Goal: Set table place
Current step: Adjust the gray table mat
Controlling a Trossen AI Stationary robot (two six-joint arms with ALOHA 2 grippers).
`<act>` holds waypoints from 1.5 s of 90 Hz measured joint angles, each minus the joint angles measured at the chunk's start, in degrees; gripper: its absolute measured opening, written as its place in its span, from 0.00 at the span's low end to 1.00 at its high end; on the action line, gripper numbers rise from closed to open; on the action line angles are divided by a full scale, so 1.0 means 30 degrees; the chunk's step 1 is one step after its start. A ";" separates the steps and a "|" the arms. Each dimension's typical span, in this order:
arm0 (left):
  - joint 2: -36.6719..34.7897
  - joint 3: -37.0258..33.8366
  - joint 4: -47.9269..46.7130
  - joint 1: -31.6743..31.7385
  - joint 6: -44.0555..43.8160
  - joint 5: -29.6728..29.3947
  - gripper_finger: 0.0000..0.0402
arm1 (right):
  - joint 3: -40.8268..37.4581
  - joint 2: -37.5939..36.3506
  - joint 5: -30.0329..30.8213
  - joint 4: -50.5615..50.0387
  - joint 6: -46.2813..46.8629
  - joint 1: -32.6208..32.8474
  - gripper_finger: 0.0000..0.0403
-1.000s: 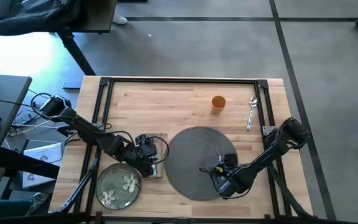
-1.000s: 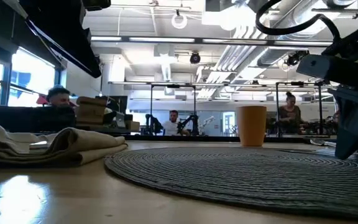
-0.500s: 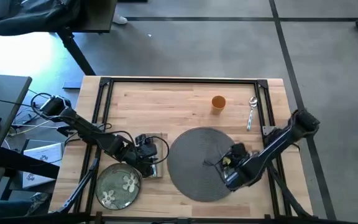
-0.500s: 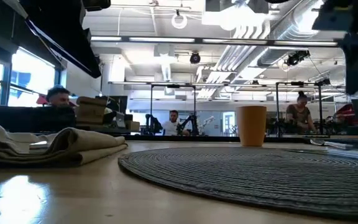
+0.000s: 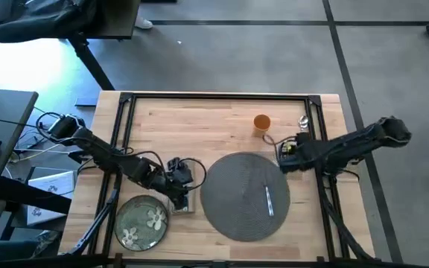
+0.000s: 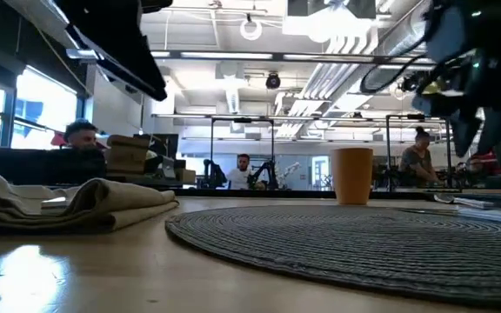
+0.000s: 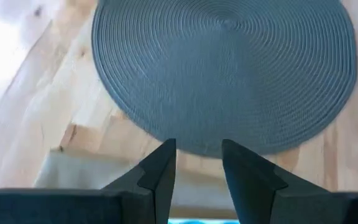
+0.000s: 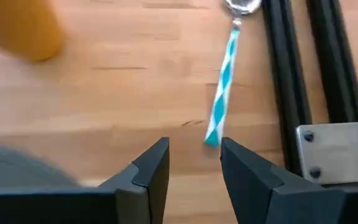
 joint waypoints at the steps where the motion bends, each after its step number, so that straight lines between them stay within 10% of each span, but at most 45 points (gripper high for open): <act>1: 0.0003 0.0000 0.0060 0.0048 0.0098 0.0032 0.29 | 0.0053 0.0031 0.0123 -0.0013 -0.0229 -0.0207 0.30; 74: 0.4780 -0.0080 0.4955 0.4477 0.4672 0.6089 0.29 | 0.0144 0.1470 -0.1029 0.3933 -1.1150 -0.9812 0.30; 135: 0.5611 -0.0080 0.0336 0.4906 0.4958 0.5474 0.29 | 0.0137 0.2989 -0.2344 0.2821 -1.2254 -1.0742 0.30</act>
